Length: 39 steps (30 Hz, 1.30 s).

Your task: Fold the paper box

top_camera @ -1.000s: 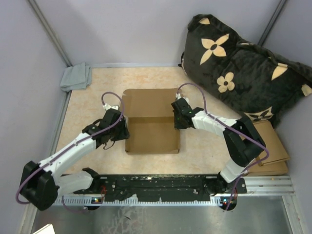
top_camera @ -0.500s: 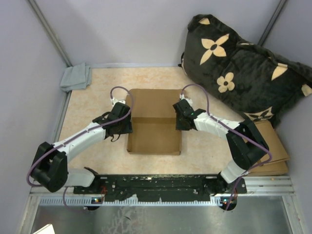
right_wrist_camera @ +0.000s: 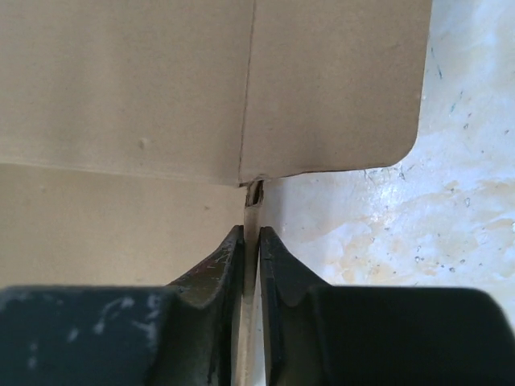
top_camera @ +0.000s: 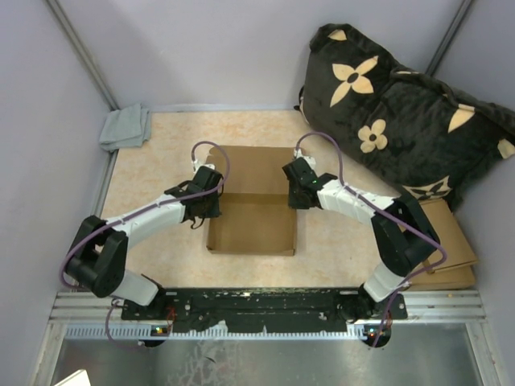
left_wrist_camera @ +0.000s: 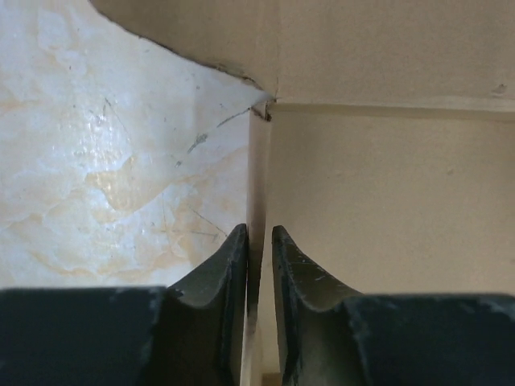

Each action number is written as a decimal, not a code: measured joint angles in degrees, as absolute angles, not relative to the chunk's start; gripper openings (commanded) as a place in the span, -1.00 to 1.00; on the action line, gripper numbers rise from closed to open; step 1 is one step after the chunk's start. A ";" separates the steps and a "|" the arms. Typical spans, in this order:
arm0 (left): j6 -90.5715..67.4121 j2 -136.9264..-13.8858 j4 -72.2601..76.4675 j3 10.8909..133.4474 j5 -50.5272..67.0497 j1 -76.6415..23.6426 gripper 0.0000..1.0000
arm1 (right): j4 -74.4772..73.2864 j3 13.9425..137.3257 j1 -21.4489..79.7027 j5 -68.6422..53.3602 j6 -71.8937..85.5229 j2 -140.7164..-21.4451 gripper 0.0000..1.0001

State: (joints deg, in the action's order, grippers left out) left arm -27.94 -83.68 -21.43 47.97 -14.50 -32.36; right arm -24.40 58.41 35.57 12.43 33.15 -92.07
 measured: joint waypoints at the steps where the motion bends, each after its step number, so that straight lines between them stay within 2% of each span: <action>1: -27.94 -84.18 -21.23 48.29 -14.48 -32.36 -0.77 | -24.58 58.63 35.57 12.34 32.99 -92.64 -0.96; 3: -27.59 -84.84 -21.28 48.80 -14.68 -32.36 -0.99 | -24.95 59.35 35.55 12.49 32.77 -93.67 -1.00; 20: -28.23 -85.84 -21.93 50.00 -14.94 -32.23 -1.00 | -24.45 62.02 35.33 12.36 31.92 -96.29 -0.98; 22: -28.36 -85.84 -22.04 50.00 -15.00 -32.21 -0.86 | -24.47 62.02 35.31 12.38 31.90 -96.29 -0.78; 24: -28.49 -85.84 -22.20 50.00 -15.20 -32.21 -0.65 | -24.49 62.04 35.33 12.45 31.86 -96.29 -0.48; 26: -28.75 -85.80 -22.37 50.00 -15.33 -32.21 -0.43 | -24.49 62.06 35.33 12.43 31.99 -96.49 0.01; 30: -29.71 -84.77 -22.57 50.02 -15.62 -32.38 -0.11 | -25.85 62.06 35.40 13.17 31.81 -96.95 0.55; 32: -30.04 -83.48 -23.16 50.04 -16.34 -32.38 -0.02 | -26.63 62.39 35.38 14.24 31.42 -96.92 0.94; 39: -30.13 -77.21 -25.93 52.01 -20.60 -31.73 0.24 | -27.49 65.67 32.60 14.28 28.36 -93.45 0.99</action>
